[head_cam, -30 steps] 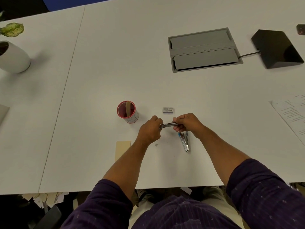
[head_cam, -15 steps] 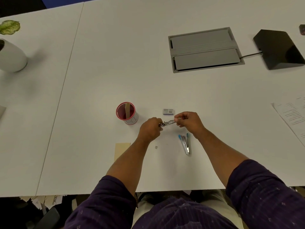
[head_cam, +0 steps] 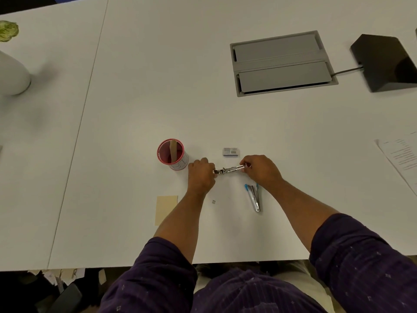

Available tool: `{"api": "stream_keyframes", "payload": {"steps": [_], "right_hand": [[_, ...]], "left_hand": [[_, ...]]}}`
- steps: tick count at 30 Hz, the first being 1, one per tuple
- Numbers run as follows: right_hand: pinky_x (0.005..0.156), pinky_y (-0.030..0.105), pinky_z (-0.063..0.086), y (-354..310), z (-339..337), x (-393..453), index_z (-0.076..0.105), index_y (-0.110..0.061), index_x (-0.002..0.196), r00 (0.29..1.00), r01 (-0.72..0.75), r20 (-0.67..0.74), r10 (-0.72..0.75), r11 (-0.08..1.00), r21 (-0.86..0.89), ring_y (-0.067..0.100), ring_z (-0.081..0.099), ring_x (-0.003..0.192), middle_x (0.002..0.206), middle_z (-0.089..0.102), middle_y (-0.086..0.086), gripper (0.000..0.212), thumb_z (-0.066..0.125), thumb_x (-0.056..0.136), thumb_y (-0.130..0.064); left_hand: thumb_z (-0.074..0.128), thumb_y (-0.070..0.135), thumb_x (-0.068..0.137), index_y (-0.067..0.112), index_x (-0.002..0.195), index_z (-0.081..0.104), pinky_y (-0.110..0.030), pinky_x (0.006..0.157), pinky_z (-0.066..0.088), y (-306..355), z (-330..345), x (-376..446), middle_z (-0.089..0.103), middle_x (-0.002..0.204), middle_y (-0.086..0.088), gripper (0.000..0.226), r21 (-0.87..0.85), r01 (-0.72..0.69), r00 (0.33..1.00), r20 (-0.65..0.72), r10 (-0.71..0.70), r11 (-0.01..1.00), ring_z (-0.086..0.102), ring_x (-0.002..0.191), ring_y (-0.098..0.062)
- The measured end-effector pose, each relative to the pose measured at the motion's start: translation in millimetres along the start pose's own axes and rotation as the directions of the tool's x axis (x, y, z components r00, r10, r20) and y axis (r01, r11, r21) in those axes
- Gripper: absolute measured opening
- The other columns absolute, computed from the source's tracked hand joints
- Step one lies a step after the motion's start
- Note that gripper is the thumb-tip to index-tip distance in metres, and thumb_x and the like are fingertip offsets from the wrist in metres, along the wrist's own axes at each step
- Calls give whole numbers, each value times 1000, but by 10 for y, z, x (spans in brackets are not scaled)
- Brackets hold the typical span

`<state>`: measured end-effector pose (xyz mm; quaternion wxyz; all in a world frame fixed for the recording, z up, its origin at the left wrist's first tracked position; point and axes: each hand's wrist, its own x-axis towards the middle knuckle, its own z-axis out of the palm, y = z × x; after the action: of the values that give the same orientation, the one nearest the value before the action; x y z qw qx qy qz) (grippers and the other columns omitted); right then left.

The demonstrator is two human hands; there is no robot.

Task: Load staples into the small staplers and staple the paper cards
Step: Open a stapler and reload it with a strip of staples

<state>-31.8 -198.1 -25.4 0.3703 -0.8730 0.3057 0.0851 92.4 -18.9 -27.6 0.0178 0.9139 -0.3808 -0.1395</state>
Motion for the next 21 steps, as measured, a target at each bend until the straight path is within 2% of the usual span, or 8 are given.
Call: {"api": "stream_keyframes", "payload": {"steps": [2,6,8,9,11,16,18,21], "right_hand": [[82,36,51,-35,-8,10,70,-21,117,997,76,27,-71,963,-259,23,64,97,105,71,2,19,62,100,-26],[64,34,38,-36,-32,23,62,-14,111,971,227,74,-227,783,-579,26,63,90,98,69,6,15,52,102,-21],[56,30,32,-32,-35,-35,64,-13,94,947,287,121,-298,616,-733,22,63,72,80,68,4,12,71,84,-11],[51,28,32,-39,-25,-75,65,-14,81,939,299,138,-316,545,-784,19,60,59,66,64,1,24,81,66,-5],[44,23,33,-44,-24,-130,61,-16,63,927,293,129,-352,466,-835,15,52,44,50,55,-3,38,84,39,3],[44,22,32,-16,10,-193,59,-16,61,918,328,165,-360,460,-825,15,52,44,48,53,-3,41,80,33,6],[50,25,33,-35,5,-222,62,-16,70,923,335,199,-330,432,-837,16,58,52,57,59,-3,36,80,46,3],[60,29,32,0,19,-214,63,-13,89,931,333,186,-315,516,-789,21,63,73,79,65,2,26,69,71,5]], "left_hand": [[66,30,92,20,114,73,-38,87,40,13,21,7,64,107,-4,25,50,-8,1000,2,8,999,56,103,-27],[64,28,94,20,113,73,-39,90,39,65,49,18,65,106,-3,23,68,-14,1000,3,13,998,56,104,-26],[62,27,95,23,112,74,-39,89,39,80,58,24,66,106,-2,22,67,-17,1000,6,16,998,55,103,-25],[61,26,95,24,111,75,-38,88,38,86,60,26,66,105,-2,21,73,-20,1000,8,19,997,55,103,-25],[61,23,94,25,108,76,-37,86,36,100,63,28,65,105,-1,21,79,-26,1000,13,25,997,55,102,-25],[62,19,93,25,109,76,-36,85,37,124,82,6,63,105,-1,22,76,-40,999,0,41,996,55,99,-24],[61,18,94,26,112,75,-36,84,39,125,91,-21,62,106,-1,24,64,-52,999,-11,53,997,54,100,-25],[58,18,96,21,117,72,-35,85,43,133,103,-88,62,112,-2,26,-12,-35,998,-45,34,999,55,101,-24]]}}
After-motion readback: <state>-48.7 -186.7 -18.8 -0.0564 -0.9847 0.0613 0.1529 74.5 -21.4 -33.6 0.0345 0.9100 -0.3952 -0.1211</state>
